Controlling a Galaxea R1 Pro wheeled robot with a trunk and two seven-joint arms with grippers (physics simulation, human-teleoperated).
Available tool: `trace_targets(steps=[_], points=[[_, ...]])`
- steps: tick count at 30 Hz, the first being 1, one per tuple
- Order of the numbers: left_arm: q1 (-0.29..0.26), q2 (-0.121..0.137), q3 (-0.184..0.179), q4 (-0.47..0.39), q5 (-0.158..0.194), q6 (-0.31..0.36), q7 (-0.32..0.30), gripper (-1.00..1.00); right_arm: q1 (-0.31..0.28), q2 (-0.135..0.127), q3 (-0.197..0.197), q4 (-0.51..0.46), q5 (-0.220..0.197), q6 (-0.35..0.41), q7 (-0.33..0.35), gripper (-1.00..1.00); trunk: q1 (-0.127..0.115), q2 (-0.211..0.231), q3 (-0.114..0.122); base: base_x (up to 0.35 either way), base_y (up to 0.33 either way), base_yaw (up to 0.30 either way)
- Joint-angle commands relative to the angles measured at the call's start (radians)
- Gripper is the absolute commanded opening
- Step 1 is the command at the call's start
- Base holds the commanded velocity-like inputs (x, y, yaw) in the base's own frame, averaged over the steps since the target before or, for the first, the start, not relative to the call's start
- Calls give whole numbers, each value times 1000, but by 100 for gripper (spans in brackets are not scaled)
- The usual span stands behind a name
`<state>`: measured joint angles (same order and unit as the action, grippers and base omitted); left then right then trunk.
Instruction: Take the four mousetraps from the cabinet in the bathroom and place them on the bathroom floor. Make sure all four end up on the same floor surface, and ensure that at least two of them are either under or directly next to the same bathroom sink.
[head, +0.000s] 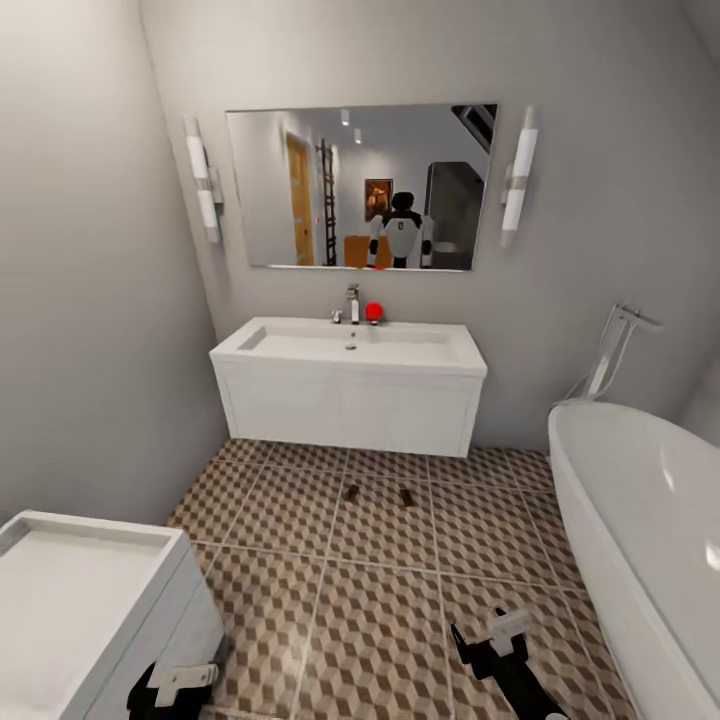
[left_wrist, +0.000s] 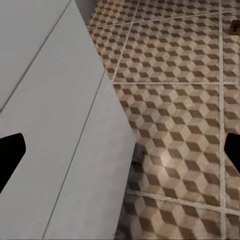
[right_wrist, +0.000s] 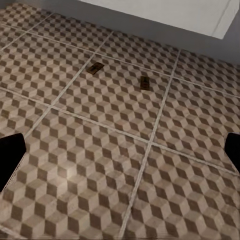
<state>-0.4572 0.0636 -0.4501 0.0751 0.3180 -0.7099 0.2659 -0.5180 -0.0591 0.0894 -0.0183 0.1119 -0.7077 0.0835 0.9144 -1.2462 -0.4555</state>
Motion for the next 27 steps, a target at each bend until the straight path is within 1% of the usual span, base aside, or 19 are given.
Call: trace_targets(steps=[1, 27], points=[[-1, -1, -9, 3, 3, -3, 4, 100, -1, -1, 7, 1, -3, -3, -1, 100, -1, -1, -1, -337, 0, 253], [-1, -1, -9, 3, 3, -3, 5, 100, -1, -1, 7, 1, -3, -3, -1, 100, -1, -1, -10, -337, -1, 251]])
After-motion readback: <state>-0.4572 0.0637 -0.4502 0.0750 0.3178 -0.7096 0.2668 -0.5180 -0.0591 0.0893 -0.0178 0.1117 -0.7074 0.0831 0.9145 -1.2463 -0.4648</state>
